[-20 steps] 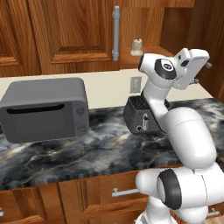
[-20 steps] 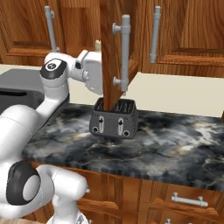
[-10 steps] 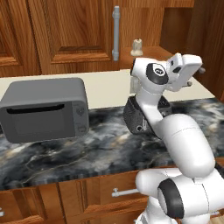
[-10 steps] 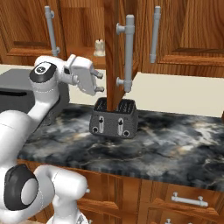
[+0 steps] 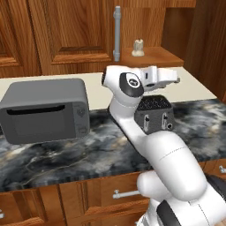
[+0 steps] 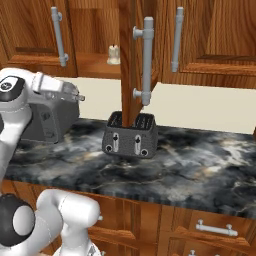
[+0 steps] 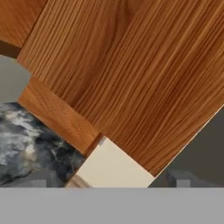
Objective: Get the candle and the beer from the cabinet and move them to the dining counter.
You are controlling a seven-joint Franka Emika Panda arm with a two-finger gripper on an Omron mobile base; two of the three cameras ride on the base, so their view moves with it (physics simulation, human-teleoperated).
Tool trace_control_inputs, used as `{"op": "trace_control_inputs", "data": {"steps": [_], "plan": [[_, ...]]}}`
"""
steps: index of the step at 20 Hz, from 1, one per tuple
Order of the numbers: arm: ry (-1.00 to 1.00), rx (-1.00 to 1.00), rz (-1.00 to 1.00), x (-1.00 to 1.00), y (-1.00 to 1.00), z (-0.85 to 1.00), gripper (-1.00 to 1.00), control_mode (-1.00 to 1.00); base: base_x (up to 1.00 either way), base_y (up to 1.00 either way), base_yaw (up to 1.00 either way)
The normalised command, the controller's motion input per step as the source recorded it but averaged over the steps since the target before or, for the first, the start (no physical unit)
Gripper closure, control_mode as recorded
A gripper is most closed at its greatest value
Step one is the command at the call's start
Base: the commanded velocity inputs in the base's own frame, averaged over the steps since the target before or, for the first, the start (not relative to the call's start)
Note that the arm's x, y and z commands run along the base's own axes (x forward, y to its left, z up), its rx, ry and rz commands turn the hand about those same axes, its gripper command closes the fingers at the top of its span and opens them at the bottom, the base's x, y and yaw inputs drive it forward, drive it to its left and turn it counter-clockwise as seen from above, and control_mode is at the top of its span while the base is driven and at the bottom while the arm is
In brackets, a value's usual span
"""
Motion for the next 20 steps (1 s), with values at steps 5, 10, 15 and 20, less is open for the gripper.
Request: {"op": "trace_control_inputs", "data": {"steps": [5,10,15,20], "plan": [[-0.42,0.0,0.3,0.13,0.94,-0.07,-1.0,-1.0,0.0,0.0,0.0],[-0.37,0.0,0.38,0.12,0.58,0.11,-1.0,-1.0,0.0,0.0,0.0],[-0.31,-0.05,0.25,-0.01,0.04,0.64,-1.0,-1.0,0.0,0.0,0.0],[-0.23,-0.04,0.19,0.02,0.08,0.58,-1.0,-1.0,0.0,0.0,0.0]]}}
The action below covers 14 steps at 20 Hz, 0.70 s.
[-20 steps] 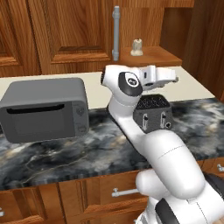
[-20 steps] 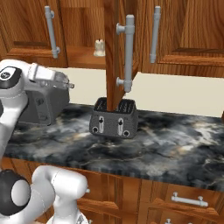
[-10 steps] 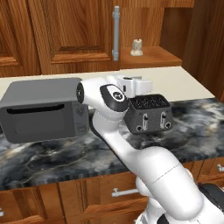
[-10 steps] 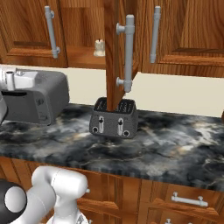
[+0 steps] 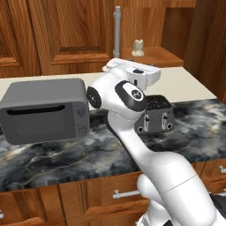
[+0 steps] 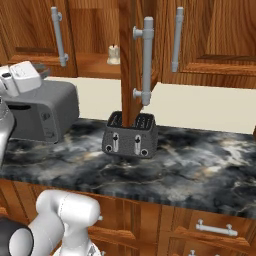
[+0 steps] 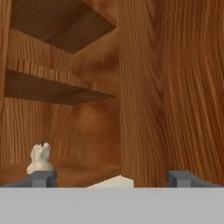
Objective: Get the candle and the beer from the cabinet and move them to the dining counter.
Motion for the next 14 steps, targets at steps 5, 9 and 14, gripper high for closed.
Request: {"op": "trace_control_inputs", "data": {"steps": [5,9,14], "plan": [[-0.11,0.0,0.23,0.43,0.43,0.07,-1.0,-1.0,0.0,0.0,0.0],[-0.06,0.0,0.24,0.6,0.34,0.04,-1.0,-1.0,0.0,0.0,0.0],[-0.01,0.0,0.15,0.48,0.0,0.11,-1.0,-1.0,0.0,0.0,0.0]]}}
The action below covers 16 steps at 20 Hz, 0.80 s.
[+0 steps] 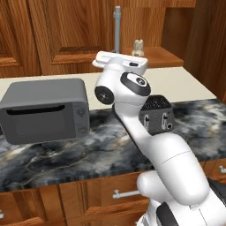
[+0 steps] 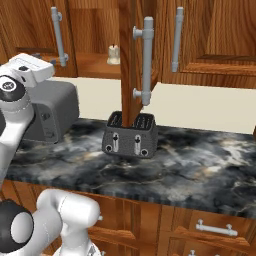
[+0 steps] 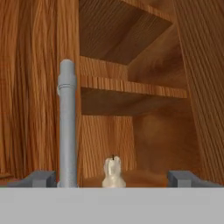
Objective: Get the candle and the beer from the cabinet and move them to the dining counter.
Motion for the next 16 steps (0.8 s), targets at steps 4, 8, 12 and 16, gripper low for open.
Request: {"op": "trace_control_inputs", "data": {"steps": [4,8,12,16], "plan": [[0.0,-0.02,0.08,0.41,-0.02,0.14,-1.0,-1.0,0.0,0.0,0.0],[0.0,0.0,0.09,0.63,0.0,0.01,-1.0,-1.0,0.0,0.0,0.0],[0.0,0.0,0.1,0.63,0.01,0.0,-1.0,-1.0,0.0,0.0,0.0],[0.0,0.0,0.09,0.57,0.15,0.0,-1.0,-1.0,0.0,0.0,0.0]]}}
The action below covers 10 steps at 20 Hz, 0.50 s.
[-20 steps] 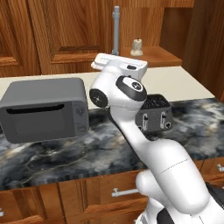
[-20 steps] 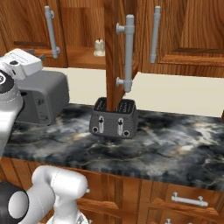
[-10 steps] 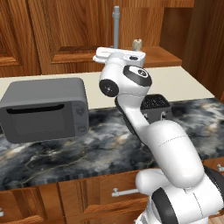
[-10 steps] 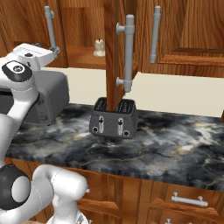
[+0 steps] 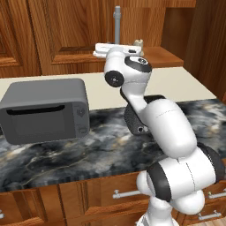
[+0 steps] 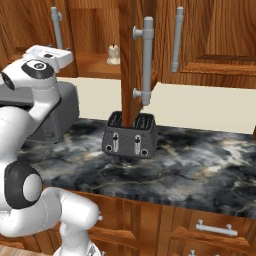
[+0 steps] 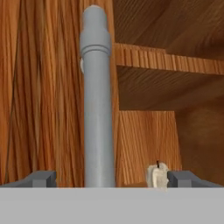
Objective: Get the candle and the beer from the cabinet and move them to the dining counter.
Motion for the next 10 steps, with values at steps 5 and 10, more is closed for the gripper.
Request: {"op": "trace_control_inputs", "data": {"steps": [5,10], "plan": [[0.0,0.0,0.08,0.47,0.25,0.0,-1.0,-1.0,0.0,0.0,0.0],[0.0,0.0,0.07,0.38,0.17,0.0,1.0,-1.0,0.0,0.0,0.0]]}}
